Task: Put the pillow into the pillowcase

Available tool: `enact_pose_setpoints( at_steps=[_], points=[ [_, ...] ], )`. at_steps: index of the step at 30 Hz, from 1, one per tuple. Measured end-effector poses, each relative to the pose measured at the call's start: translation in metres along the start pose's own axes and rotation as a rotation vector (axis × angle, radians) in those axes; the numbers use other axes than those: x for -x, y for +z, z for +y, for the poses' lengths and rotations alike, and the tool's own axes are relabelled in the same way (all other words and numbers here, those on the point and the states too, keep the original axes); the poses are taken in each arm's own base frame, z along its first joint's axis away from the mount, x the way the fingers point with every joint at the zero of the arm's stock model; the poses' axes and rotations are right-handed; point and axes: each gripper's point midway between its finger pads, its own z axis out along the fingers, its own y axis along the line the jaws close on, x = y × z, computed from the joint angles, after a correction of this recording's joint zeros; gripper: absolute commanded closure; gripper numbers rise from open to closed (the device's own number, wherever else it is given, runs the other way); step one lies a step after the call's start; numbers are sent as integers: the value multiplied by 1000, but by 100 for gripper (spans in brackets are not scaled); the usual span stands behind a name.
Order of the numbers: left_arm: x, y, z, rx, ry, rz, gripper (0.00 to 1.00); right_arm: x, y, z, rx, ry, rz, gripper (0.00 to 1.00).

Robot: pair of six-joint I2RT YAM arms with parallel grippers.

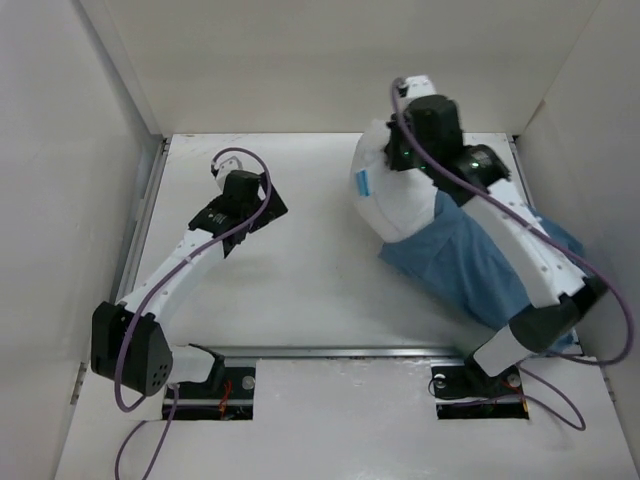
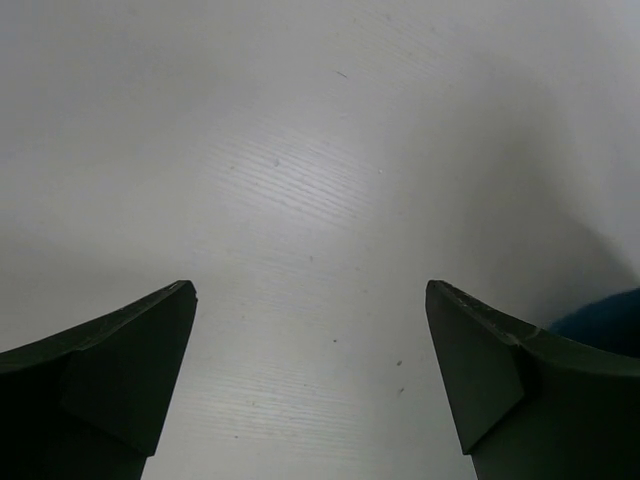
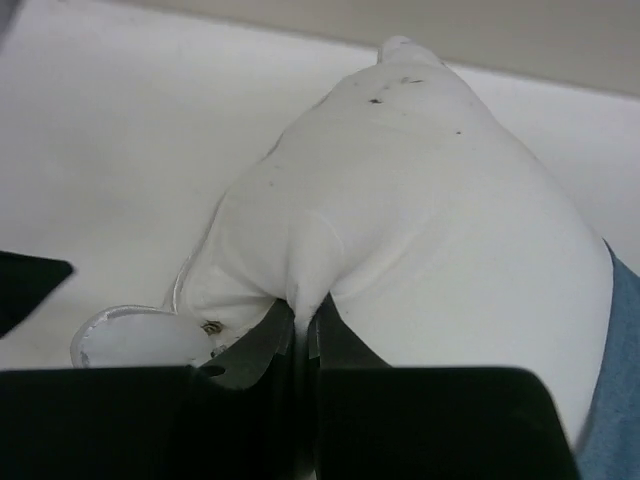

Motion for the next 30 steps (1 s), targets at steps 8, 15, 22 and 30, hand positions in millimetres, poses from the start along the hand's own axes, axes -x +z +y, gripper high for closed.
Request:
enact_pose_setpoints(
  at_steps=[8,15,22,30],
  points=[
    [-52,34,-55,-265,45,200,0,75,-123,-18,125,39,-299,100],
    [-94,40,-123,-528,63,381,0,66,-139,-10,197,25,-301,100],
    [-91,44,-174,-692,32,433,0,56,-133,-6,220,18,-274,100],
    [-171,43,-210,-750,92,610,0,60,-139,-5,230,18,-288,100]
  ],
)
